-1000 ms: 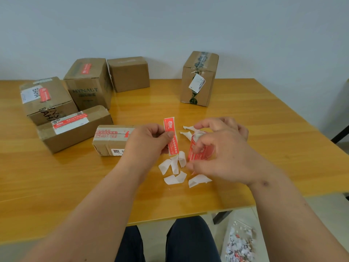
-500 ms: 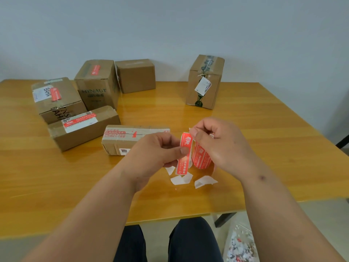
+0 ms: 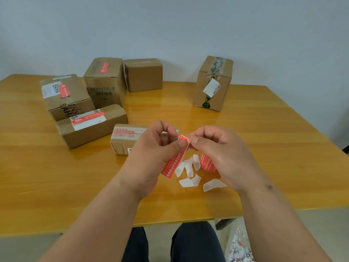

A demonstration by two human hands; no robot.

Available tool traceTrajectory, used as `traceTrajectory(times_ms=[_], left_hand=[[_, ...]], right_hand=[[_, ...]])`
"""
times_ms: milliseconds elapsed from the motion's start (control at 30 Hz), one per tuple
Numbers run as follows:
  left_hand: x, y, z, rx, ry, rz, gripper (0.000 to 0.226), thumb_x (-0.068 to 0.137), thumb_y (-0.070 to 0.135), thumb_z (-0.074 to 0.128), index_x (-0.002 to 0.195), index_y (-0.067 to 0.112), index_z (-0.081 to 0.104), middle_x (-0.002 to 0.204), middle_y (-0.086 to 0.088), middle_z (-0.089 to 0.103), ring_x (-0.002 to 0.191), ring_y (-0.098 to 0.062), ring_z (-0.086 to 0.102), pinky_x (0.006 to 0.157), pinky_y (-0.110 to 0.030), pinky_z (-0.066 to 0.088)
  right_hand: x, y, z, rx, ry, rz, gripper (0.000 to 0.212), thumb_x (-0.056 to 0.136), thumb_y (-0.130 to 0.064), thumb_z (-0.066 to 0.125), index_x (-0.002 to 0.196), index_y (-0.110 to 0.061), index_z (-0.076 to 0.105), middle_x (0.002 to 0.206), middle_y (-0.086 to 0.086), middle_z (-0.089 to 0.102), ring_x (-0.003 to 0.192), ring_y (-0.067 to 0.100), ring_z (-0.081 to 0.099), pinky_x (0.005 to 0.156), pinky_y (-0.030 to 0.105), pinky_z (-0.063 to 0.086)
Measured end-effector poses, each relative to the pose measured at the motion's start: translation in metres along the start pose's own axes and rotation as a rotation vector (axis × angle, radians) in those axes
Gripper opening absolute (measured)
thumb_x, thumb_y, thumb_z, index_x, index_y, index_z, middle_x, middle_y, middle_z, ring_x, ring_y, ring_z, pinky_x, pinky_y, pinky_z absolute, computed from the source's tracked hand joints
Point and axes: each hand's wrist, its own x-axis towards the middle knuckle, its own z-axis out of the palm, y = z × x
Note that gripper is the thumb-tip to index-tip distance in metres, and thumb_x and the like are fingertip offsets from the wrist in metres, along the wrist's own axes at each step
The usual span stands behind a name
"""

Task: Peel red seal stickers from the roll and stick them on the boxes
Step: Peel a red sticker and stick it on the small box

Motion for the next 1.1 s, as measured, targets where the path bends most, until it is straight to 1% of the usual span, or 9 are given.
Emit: traceTrajectory(times_ms=[167,267,467,633,767,867,967,1033,1100], left_hand=[[0.000,0.001,-0.003,0.047,-0.030,0.032,0.011,0.082,0.010,0.069,0.078,0.020,0.065,0.079,-0.015,0.061,0.077,-0.028,0.052,0.072,-0.040,0.042],[0.000,0.002,-0.006,0.042,-0.025,0.030,0.007,0.080,0.013,0.070,0.078,0.018,0.067,0.075,-0.005,0.065,0.071,-0.020,0.055,0.068,-0.033,0.045],[0.000,0.006,-0.011,0.044,-0.030,0.012,0.010,0.085,0.009,0.068,0.080,0.018,0.067,0.078,-0.006,0.068,0.074,-0.017,0.060,0.071,-0.028,0.049],[0.000,0.008,-0.015,0.065,-0.018,0.035,0.011,0.088,0.006,0.065,0.083,0.016,0.068,0.076,-0.002,0.069,0.074,-0.014,0.060,0.072,-0.023,0.051],[0.000,0.010,-0.019,0.126,-0.011,0.062,0.008,0.089,0.008,0.066,0.087,0.012,0.071,0.081,-0.002,0.071,0.077,-0.011,0.061,0.072,-0.019,0.050],[-0.002,0.014,-0.021,0.192,0.017,0.079,0.006,0.088,0.013,0.068,0.089,0.011,0.074,0.082,0.001,0.073,0.075,-0.004,0.062,0.070,-0.015,0.048],[-0.004,0.018,-0.021,0.273,0.049,0.072,0.009,0.083,0.019,0.074,0.089,0.013,0.076,0.078,0.005,0.074,0.071,-0.002,0.064,0.066,-0.015,0.050],[-0.003,0.019,-0.021,0.319,0.080,0.061,0.008,0.081,0.020,0.076,0.088,0.016,0.077,0.080,0.003,0.075,0.075,-0.011,0.068,0.067,-0.025,0.055],[-0.003,0.019,-0.021,0.345,0.106,0.057,0.004,0.083,0.018,0.075,0.086,0.016,0.077,0.082,0.000,0.076,0.083,-0.022,0.070,0.076,-0.039,0.057]], right_hand=[[0.002,-0.001,0.003,-0.002,0.010,0.020,0.013,0.089,-0.027,0.063,0.083,-0.028,0.074,0.084,0.004,0.072,0.090,0.032,0.065,0.079,0.055,0.052],[0.004,-0.002,0.004,-0.011,0.017,0.016,0.012,0.088,-0.028,0.064,0.083,-0.029,0.075,0.084,0.007,0.071,0.089,0.034,0.064,0.080,0.058,0.051],[0.007,-0.004,0.009,-0.064,0.025,0.011,0.010,0.085,-0.035,0.065,0.082,-0.034,0.074,0.083,-0.003,0.072,0.087,0.023,0.067,0.083,0.053,0.054],[0.010,-0.007,0.015,-0.109,0.056,-0.002,0.016,0.076,-0.050,0.061,0.083,-0.040,0.072,0.078,-0.001,0.070,0.081,0.026,0.066,0.085,0.054,0.051],[0.011,-0.009,0.018,-0.100,0.074,-0.012,0.011,0.079,-0.046,0.064,0.081,-0.038,0.072,0.076,-0.001,0.070,0.080,0.028,0.065,0.079,0.053,0.051],[0.012,-0.010,0.019,-0.074,0.066,-0.007,0.010,0.084,-0.035,0.066,0.079,-0.030,0.074,0.077,-0.003,0.071,0.082,0.020,0.065,0.077,0.043,0.052],[0.013,-0.011,0.021,-0.089,0.064,-0.003,0.013,0.087,-0.026,0.064,0.077,-0.027,0.073,0.078,-0.005,0.070,0.077,0.011,0.064,0.067,0.023,0.048],[0.013,-0.013,0.023,-0.115,0.065,-0.012,0.015,0.088,-0.023,0.063,0.077,-0.025,0.073,0.077,-0.003,0.069,0.067,0.012,0.059,0.055,0.011,0.041],[0.012,-0.014,0.025,-0.137,0.068,-0.028,0.014,0.089,-0.019,0.063,0.078,-0.021,0.072,0.075,0.001,0.068,0.057,0.015,0.053,0.044,0.010,0.037]])
